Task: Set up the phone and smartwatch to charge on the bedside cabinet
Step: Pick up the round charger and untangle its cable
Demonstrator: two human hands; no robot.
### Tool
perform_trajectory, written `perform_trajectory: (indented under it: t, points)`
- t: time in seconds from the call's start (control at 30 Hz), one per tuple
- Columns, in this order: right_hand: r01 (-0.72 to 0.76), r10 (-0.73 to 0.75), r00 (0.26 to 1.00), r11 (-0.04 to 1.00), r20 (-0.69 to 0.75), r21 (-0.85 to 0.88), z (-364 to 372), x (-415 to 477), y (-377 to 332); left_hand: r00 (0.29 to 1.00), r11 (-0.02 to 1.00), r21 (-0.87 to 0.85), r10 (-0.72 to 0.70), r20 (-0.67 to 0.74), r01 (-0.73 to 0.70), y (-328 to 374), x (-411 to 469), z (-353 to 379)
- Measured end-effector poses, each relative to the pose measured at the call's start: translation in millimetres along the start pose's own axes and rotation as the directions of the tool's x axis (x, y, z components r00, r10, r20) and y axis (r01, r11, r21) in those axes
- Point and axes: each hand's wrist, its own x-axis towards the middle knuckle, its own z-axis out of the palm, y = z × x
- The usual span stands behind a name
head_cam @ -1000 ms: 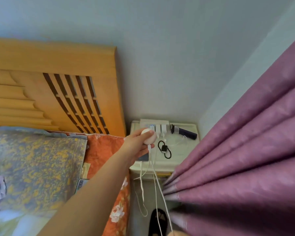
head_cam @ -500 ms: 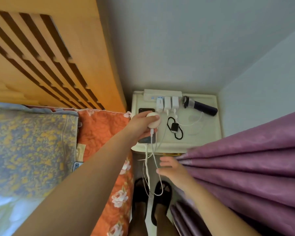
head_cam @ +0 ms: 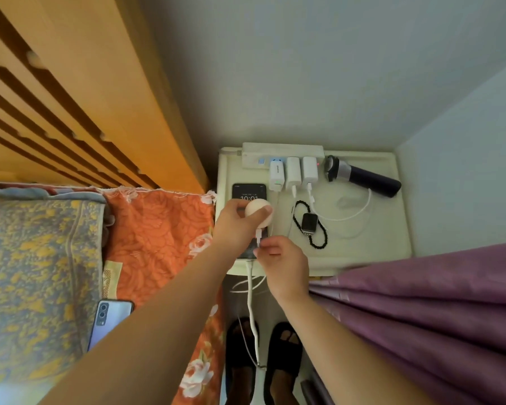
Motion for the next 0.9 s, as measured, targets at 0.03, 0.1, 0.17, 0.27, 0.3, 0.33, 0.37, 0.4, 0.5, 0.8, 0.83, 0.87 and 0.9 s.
perform_trajectory:
  t: [0.03, 0.1, 0.17, 0.27, 0.3, 0.33, 0.37, 0.4, 0.5, 0.8, 0.83, 0.87, 0.9]
  points:
    - [0.007, -0.008, 1.000, 1.000, -0.012, -0.014, 3, 1, -1, 0.998, 0.994, 0.092, 0.053, -0.018, -0.051, -1, 1, -1]
    - [0.013, -0.014, 0.999, 0.999, -0.031, -0.037, 8, 3, -3, 0.978, 0.941, 0.288, 0.201, -0.050, -0.178, -5, 7, -2]
    - [0.018, -0.021, 0.999, 0.998, -0.042, -0.060, 12, 6, -6, 0.947, 0.864, 0.437, 0.312, -0.076, -0.250, -8, 16, -5]
    - [0.034, -0.038, 0.999, 0.994, -0.036, -0.108, 17, 11, -10, 0.927, 0.753, 0.618, 0.361, -0.101, -0.226, -9, 24, -7]
    - [0.040, -0.044, 0.998, 0.992, -0.033, -0.119, 18, 12, -10, 0.923, 0.705, 0.679, 0.370, -0.107, -0.204, -9, 24, -7]
    - [0.044, -0.048, 0.998, 0.991, -0.028, -0.127, 20, 14, -10, 0.921, 0.656, 0.733, 0.375, -0.109, -0.180, -11, 25, -8]
    - [0.048, -0.052, 0.998, 0.990, -0.023, -0.133, 20, 14, -10, 0.917, 0.609, 0.776, 0.384, -0.107, -0.164, -12, 26, -8]
    - [0.050, -0.053, 0.998, 0.989, -0.020, -0.139, 21, 15, -9, 0.914, 0.566, 0.810, 0.393, -0.101, -0.154, -13, 27, -8]
    - [0.076, -0.080, 0.997, 0.986, -0.023, -0.150, 21, 16, -8, 0.895, 0.491, 0.856, 0.440, -0.081, -0.164, -14, 29, -7]
    - [0.148, -0.141, 0.975, 0.989, -0.170, 0.029, -3, 7, 1, 0.880, 0.492, 0.855, 0.465, -0.096, -0.166, -11, 32, -4]
    - [0.130, -0.108, 0.960, 0.989, -0.258, 0.070, -10, 7, 3, 0.870, 0.506, 0.844, 0.482, -0.104, -0.179, -8, 30, -2]
    - [0.101, -0.058, 0.936, 0.989, -0.348, 0.105, -19, 10, 7, 0.851, 0.519, 0.829, 0.514, -0.110, -0.206, -5, 28, 0]
    - [0.060, 0.000, 0.908, 0.990, -0.419, 0.131, -28, 15, 10, 0.827, 0.523, 0.816, 0.552, -0.107, -0.244, -2, 26, 3]
